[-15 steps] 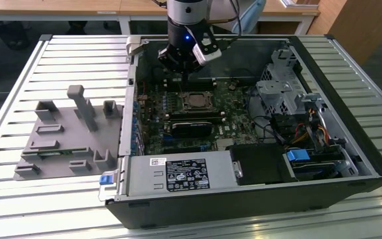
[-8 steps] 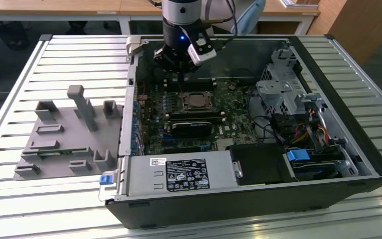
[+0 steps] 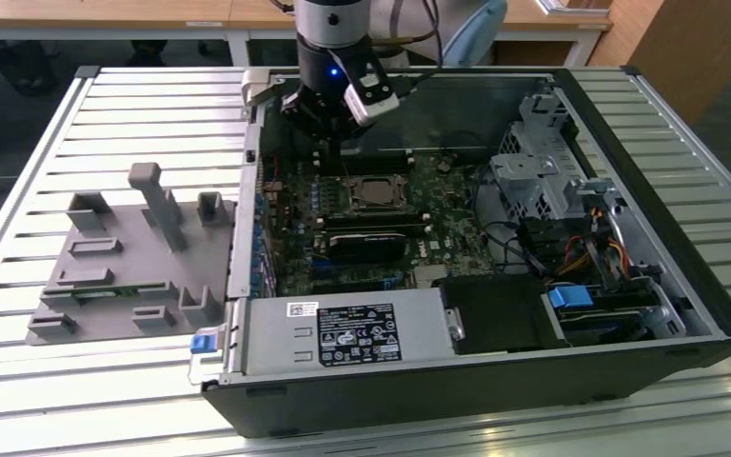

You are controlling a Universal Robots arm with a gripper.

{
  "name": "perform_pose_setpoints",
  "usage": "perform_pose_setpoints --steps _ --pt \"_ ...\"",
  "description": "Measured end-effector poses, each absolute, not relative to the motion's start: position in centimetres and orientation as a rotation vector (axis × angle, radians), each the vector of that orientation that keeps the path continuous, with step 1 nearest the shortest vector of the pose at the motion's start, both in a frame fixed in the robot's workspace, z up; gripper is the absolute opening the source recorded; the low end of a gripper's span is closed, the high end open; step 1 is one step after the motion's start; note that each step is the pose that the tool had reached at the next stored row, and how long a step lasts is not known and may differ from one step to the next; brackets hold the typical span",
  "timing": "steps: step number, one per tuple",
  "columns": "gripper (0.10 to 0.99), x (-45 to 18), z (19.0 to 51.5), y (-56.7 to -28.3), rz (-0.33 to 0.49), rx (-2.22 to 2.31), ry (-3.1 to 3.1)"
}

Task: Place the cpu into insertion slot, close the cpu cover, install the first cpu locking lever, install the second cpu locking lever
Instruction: 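Install the first cpu locking lever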

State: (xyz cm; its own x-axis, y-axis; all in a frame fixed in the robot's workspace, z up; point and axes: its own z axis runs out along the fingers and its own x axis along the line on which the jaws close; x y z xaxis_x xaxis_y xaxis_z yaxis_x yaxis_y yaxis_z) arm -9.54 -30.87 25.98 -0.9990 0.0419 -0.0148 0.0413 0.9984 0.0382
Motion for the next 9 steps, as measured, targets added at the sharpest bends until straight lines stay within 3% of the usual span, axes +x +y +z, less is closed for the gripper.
perform_pose_setpoints --steps 9 --pt "0.106 -10.16 25.78 -29.85 0.059 0.065 3.125"
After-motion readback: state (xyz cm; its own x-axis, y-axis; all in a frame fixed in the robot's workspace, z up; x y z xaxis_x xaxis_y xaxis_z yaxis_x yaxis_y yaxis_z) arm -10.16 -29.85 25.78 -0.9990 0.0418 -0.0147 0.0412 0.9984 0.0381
